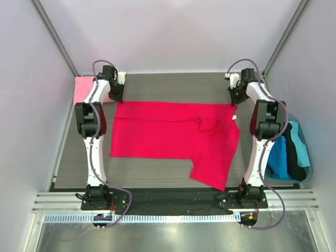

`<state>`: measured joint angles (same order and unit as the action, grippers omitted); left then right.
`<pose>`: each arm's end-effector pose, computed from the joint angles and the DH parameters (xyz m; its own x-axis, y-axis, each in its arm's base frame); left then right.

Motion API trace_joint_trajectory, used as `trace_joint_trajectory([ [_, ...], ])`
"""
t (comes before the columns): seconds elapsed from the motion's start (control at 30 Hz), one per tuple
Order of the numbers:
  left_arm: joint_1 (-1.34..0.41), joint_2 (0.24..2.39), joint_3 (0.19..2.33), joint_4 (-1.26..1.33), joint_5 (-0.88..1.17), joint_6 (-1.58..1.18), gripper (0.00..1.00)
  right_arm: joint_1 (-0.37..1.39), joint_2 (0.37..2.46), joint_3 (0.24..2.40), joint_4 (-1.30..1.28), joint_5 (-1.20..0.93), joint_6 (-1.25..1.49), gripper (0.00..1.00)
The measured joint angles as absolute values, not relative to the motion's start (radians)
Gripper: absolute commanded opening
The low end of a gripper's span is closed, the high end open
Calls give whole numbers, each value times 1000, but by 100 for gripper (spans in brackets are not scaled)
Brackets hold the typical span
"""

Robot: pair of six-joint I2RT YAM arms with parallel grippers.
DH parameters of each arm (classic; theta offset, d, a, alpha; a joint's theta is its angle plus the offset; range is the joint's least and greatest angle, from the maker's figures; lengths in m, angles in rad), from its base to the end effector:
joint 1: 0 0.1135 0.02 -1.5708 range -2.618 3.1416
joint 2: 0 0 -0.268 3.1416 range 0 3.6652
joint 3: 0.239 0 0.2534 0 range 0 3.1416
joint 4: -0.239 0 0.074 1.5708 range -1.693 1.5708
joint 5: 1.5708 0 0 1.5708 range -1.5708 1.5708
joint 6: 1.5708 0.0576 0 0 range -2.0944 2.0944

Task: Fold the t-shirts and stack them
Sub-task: Fold the tshirt

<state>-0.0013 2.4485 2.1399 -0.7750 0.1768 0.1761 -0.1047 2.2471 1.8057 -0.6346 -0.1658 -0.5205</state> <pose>0.5401 -0.0108 0.1516 -0.8553 0.1736 -0.4881 0.2371 0.9689 -0.0710 0.4964 -0.0426 0.1565 -0.7718 -0.4121 -0.4842 -0.4135 0.9038 -0.1101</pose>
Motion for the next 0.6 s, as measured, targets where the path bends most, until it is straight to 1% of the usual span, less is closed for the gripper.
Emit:
trace_joint_trajectory([
  [0.03,4,2447,2138,-776,176,181,3,-105,2247,1806,-634,-166,-520,1],
  [0.07,8,2445,2136,-777,177,186,0,-105,2247,1806,-635,-166,-520,1],
  [0.4,20,2431,2136,-805,211,213,0,-104,2249,1818,-636,-166,-501,1],
  [0.5,30,2374,2112,-827,243,213,0,-104,2215,1806,-638,-167,-492,1],
  [0.6,39,2258,2070,-844,286,209,0,-104,2106,1761,-646,-173,-488,1],
])
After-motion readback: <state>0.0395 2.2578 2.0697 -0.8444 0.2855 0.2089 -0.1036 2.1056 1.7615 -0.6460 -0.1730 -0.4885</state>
